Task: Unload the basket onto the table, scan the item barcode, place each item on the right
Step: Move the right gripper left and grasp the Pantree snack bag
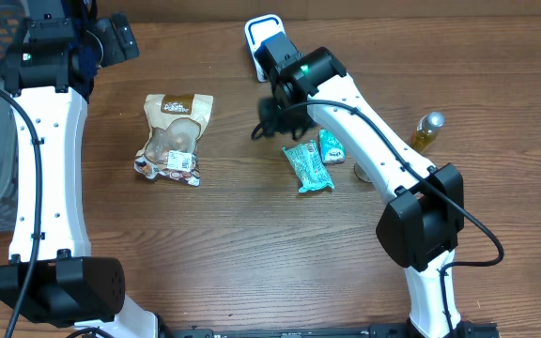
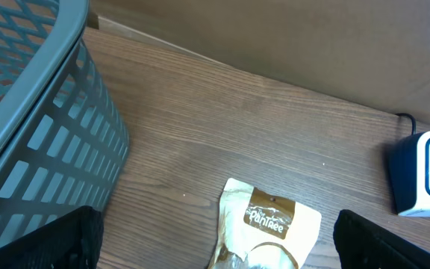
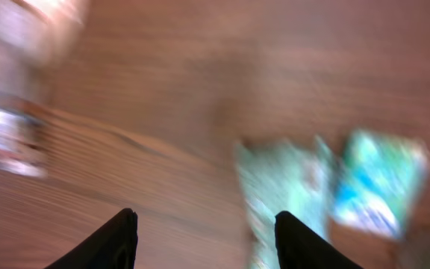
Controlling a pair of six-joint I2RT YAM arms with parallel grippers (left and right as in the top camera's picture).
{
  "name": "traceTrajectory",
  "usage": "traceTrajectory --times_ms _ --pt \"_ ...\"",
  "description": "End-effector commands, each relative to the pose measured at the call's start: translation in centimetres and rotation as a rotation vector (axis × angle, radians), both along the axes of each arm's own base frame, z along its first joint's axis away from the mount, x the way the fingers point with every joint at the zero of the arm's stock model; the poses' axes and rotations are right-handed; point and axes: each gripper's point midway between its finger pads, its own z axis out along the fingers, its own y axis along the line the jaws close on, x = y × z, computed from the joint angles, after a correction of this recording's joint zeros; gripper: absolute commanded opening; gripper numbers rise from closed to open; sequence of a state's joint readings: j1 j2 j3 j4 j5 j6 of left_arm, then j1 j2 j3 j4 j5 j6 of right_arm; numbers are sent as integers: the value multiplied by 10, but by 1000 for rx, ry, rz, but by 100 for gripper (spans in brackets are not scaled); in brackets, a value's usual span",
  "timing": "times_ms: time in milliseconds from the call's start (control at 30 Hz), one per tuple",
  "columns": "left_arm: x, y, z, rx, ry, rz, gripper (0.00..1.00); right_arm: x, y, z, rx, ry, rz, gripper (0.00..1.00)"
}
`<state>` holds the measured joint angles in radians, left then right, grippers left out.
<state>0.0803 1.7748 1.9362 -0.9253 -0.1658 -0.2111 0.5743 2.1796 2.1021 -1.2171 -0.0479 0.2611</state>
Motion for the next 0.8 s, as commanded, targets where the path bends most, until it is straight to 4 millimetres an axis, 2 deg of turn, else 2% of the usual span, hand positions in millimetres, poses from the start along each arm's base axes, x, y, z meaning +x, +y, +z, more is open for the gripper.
traceTrajectory --times_ms 0,167,267,367,633,767 --pt "1 4 2 -2 -9 21 100 -1 47 24 194 -34 85 56" --pt "1 4 2 -3 -9 20 99 17 94 35 324 -193 154 66" --pt "1 4 2 -3 -9 21 100 15 128 39 387 -279 214 70" --pt "1 4 2 -2 -9 21 100 12 151 38 414 -358 242 72" --pt "1 4 2 -2 -9 21 99 7 181 19 452 -504 253 74" --pt "1 4 2 -3 -9 21 100 4 191 0 470 -518 266 74"
